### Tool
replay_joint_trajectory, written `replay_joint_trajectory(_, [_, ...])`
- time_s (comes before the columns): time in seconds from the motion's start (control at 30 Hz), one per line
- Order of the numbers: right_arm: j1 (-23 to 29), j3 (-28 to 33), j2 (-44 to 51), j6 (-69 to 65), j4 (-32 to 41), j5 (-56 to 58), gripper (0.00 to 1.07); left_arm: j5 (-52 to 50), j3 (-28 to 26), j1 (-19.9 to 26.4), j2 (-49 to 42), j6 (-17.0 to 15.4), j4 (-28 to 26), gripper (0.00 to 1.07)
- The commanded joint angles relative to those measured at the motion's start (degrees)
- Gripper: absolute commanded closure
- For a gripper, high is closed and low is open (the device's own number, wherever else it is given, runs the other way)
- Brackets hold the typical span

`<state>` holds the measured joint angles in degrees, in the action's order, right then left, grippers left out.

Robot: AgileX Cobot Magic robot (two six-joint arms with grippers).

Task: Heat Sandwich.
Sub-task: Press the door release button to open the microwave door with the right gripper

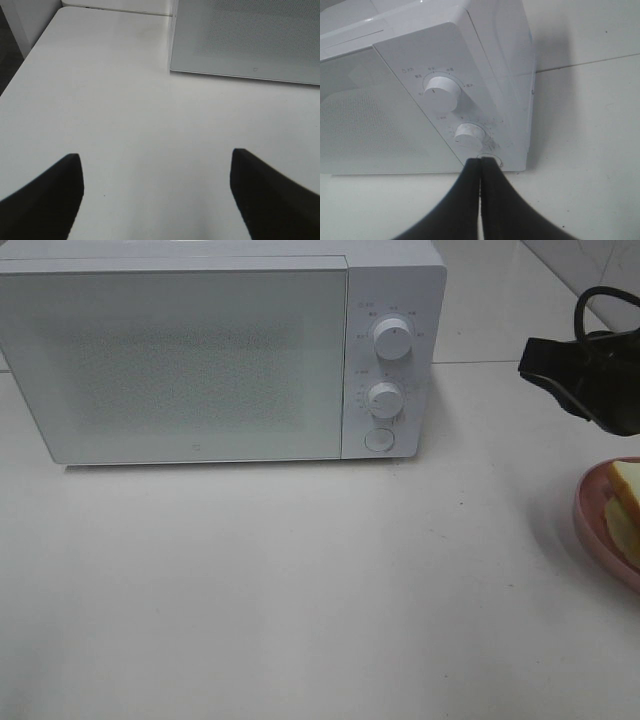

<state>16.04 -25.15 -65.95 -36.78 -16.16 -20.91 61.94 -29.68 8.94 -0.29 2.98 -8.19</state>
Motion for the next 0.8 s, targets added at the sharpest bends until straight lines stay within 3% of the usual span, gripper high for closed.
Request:
replay_joint_trajectory(0.03, [0.1, 0.2, -2.8, -4.1, -2.1, -3.4, 1.07, -0.8, 0.2, -0.2, -0.7, -0.1, -0.5, 0.3])
replay_joint_trajectory(0.43, [0.1, 0.2, -13.8, -7.2, -2.2, -12.0, 1.07, -0.8, 0.2, -0.2, -0.7, -0.1, -0.5, 0.3])
replay_joint_trajectory(0.8, [0.1, 0.2, -23.2, -18.1, -4.2, -19.9, 1.07, -0.8, 0.2, -0.2, -0.7, -0.1, -0.5, 0.3])
